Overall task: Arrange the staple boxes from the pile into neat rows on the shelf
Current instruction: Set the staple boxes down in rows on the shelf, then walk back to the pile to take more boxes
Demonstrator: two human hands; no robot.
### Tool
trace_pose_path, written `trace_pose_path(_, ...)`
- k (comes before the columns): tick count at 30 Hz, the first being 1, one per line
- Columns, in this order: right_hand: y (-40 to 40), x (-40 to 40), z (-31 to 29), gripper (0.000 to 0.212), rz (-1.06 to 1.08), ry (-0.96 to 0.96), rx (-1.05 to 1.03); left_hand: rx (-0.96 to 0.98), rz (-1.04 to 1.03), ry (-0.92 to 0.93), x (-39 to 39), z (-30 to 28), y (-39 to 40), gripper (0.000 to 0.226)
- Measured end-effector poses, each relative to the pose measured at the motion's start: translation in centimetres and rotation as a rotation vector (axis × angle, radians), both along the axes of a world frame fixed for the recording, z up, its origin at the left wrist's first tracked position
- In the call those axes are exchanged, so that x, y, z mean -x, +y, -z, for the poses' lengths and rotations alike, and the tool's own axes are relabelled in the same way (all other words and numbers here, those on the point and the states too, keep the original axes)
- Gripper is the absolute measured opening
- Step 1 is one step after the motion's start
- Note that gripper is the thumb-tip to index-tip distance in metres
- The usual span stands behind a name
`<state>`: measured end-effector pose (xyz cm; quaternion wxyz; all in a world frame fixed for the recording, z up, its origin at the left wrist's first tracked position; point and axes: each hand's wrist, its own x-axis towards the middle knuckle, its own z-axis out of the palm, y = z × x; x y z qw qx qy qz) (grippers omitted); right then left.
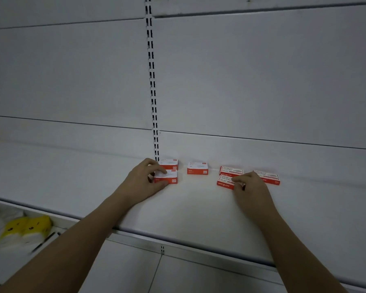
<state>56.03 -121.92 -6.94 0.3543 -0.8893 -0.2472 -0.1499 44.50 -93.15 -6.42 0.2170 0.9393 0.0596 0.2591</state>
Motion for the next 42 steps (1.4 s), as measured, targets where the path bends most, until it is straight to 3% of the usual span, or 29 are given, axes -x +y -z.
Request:
trace_pose_path(5, -0.3, 1.9, -1.3, 0.026, 0.078, -0.072, -0.072, -0.064, -0.212, -0.071, 1.8, -0.9, -1.4, 0.032)
trace_pose_path(7, -0.2, 3.4, -2.0, 0.024, 0.089, -0.128, -0.003, -0.126, -0.268, 0.042, 3.2, -1.2, -2.0, 0.039)
trace_pose_path(9, 0.6, 5.4, -2.7, 0.026, 0.025, -0.104, 0.106, -0.087, -0.261, 0.185, 5.0, -1.4, -2.6, 0.042)
trace_pose_path(12, 3.6, 9.3, -4.5, 0.032, -0.113, -0.032, 0.262, -0.051, -0.244, 0.220, 8.6, -2.4, -2.5, 0.040)
trace_pose_path(15, 8.2, 14.2, -7.8, 0.036, -0.272, 0.056, 0.292, -0.072, -0.259, 0.301, 13.4, -4.5, -0.5, 0.044)
trace_pose_path(20, 17.7, 23.4, -11.9, 0.038, -0.429, 0.086, 0.361, -0.041, -0.330, 0.392, 23.0, -8.6, 5.8, 0.052)
trace_pose_path(25, 28.0, 32.5, -13.3, 0.038, -0.558, 0.069, 0.354, 0.097, -0.365, 0.331, 33.6, -10.6, 13.7, 0.051)
trace_pose_path(31, 39.5, 40.7, -13.5, 0.037, -0.723, 0.028, 0.359, 0.051, -0.558, 0.338, 44.7, -11.8, 23.1, 0.051)
trace_pose_path(36, 48.6, 43.8, -14.0, 0.038, -0.800, -0.014, 0.310, -0.025, -0.730, 0.299, 49.5, -12.5, 30.4, 0.056)
trace_pose_path(42, 59.8, 44.2, -12.3, 0.040, -0.869, 0.002, 0.312, 0.024, -0.823, 0.280, 51.0, -11.0, 39.3, 0.050)
